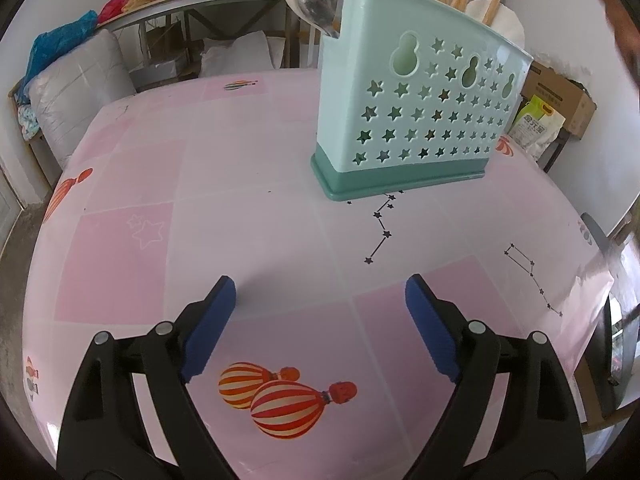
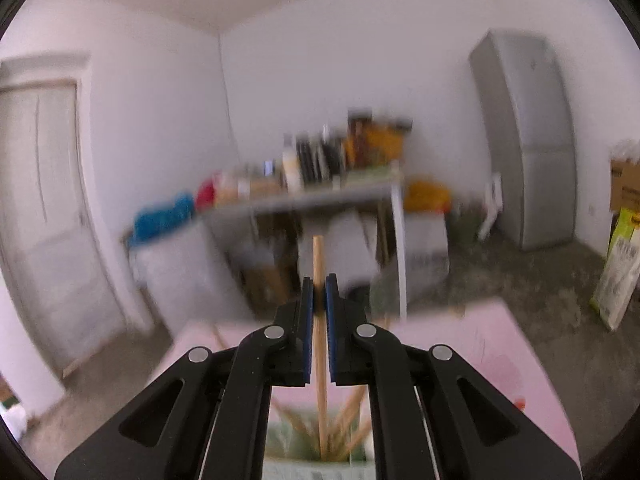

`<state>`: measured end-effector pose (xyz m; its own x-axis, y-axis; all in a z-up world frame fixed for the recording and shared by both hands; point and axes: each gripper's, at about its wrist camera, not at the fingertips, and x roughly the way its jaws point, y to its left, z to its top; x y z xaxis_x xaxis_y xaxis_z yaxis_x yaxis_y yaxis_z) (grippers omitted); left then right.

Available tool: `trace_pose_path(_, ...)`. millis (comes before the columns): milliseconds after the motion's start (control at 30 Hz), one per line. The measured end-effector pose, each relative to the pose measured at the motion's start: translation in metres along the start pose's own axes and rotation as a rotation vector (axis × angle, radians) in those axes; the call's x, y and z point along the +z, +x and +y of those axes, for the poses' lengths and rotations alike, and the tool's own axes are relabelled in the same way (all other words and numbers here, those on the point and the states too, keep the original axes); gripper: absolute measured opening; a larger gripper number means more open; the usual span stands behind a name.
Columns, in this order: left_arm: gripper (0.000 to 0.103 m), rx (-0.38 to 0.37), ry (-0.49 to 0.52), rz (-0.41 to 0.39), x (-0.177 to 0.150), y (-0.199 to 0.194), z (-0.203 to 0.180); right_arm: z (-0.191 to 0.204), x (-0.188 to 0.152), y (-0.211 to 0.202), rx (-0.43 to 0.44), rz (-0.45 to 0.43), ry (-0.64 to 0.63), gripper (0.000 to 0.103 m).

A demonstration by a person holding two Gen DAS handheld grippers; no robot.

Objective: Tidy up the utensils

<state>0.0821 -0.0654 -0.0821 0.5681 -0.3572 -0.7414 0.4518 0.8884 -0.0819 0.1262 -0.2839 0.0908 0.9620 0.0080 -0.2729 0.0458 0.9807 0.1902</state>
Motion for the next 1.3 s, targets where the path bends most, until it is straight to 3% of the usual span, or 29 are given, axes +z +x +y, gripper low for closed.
trace_pose_path(100,0.083,0.000,0.001,-0.001,0.000,0.000,0.000,-0.013,-0.025,0.009,0.002,0.114,0.026,0.008)
trace_pose_path(167,0.083,-0.001,-0.001,-0.001,0.000,0.000,0.000,-0.021,-0.031,0.000,0.002,0.120,0.044,0.021)
trace_pose_path(233,0.083,0.000,-0.001,-0.001,0.000,0.000,0.000,-0.029,-0.032,-0.015,0.012,0.103,0.064,0.032)
trace_pose_path(433,0.083,0.002,0.003,0.000,0.000,0.001,0.001,-0.043,-0.029,-0.063,0.039,0.037,0.083,0.043)
trace_pose_path(633,0.083,-0.034,-0.011,-0.042,0.006,-0.005,0.007,-0.079,-0.039,-0.096,0.098,-0.017,0.202,0.054)
trace_pose_path(700,0.083,-0.051,0.001,-0.093,0.015,-0.012,0.007,-0.096,-0.050,-0.091,0.105,0.017,0.257,0.055)
trace_pose_path(833,0.083,-0.110,0.029,-0.178,0.038,-0.021,0.006,-0.131,-0.085,-0.049,0.214,0.185,0.412,0.055)
trace_pose_path(933,0.083,-0.149,0.061,-0.222,0.058,-0.020,0.001,-0.139,-0.100,-0.016,0.289,0.241,0.458,0.055)
trace_pose_path(1100,0.083,-0.230,0.067,-0.213,0.086,-0.004,-0.004,-0.139,-0.114,0.022,0.411,0.285,0.501,0.059)
trace_pose_path(1233,0.083,-0.280,0.070,-0.201,0.094,0.001,-0.012,-0.132,-0.117,0.025,0.417,0.290,0.489,0.060)
trace_pose_path(1300,0.083,-0.261,0.069,-0.203,0.094,0.001,-0.014,-0.127,-0.117,0.023,0.409,0.297,0.485,0.060)
